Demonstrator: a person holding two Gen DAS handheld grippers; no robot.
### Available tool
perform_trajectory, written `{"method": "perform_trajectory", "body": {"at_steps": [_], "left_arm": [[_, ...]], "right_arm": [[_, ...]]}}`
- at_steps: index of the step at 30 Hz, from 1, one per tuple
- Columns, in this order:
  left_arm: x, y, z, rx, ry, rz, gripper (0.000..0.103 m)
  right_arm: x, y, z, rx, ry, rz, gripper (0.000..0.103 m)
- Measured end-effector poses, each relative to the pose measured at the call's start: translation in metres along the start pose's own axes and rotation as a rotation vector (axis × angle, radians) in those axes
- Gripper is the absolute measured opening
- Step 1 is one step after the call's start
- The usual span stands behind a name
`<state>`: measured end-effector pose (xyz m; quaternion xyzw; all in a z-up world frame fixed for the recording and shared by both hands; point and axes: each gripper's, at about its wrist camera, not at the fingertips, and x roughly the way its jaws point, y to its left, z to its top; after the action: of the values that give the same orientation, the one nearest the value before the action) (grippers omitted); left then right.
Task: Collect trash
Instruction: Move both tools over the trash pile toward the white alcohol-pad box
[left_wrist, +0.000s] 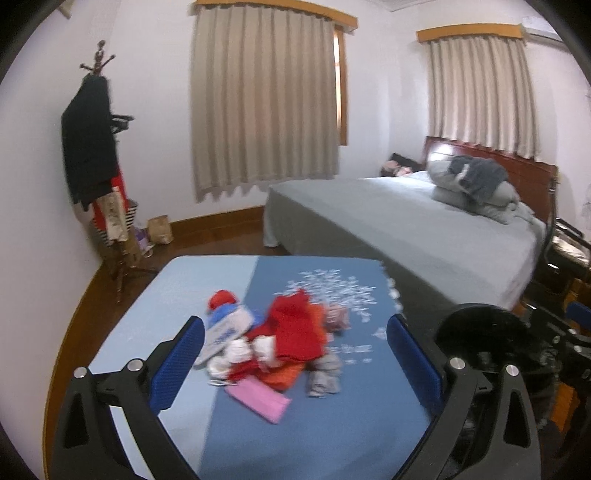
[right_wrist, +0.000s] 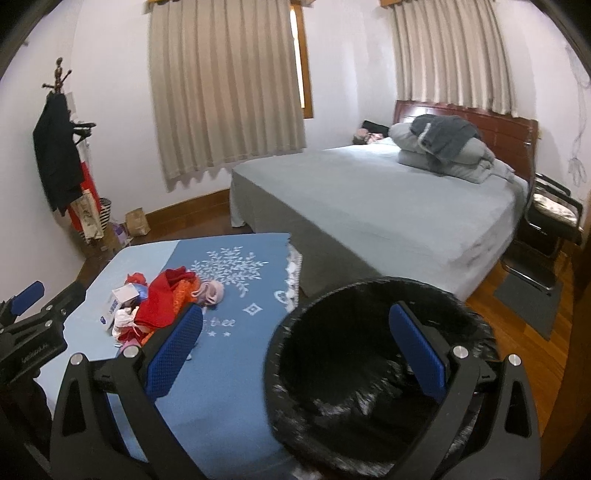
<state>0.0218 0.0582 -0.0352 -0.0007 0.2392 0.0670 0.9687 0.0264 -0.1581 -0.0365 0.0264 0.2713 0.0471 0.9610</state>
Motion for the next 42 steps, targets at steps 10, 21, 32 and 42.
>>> {"method": "perform_trajectory", "body": {"at_steps": [10, 21, 32, 42], "left_arm": [[0.044, 0.068, -0.026, -0.025, 0.056, 0.122, 0.097], [0.097, 0.093, -0.026, -0.060, 0.101, 0.131, 0.093], [0.139, 0.085, -0.016, -0.051, 0.126, 0.128, 0.093], [0.151, 0.098, -0.023, -0.072, 0.165, 0.181, 0.093]], "right_arm": [[0.067, 0.048, -0.006, -0.025, 0.044, 0.098, 0.098], [0.135, 0.074, 0.004, -0.054, 0.091, 0.117, 0.086], [0.174, 0.082, 0.007, -0.073, 0.131, 0.080, 0.086], [0.182, 0.097, -0.002, -0.103, 0.157, 0.105, 0.086]]}}
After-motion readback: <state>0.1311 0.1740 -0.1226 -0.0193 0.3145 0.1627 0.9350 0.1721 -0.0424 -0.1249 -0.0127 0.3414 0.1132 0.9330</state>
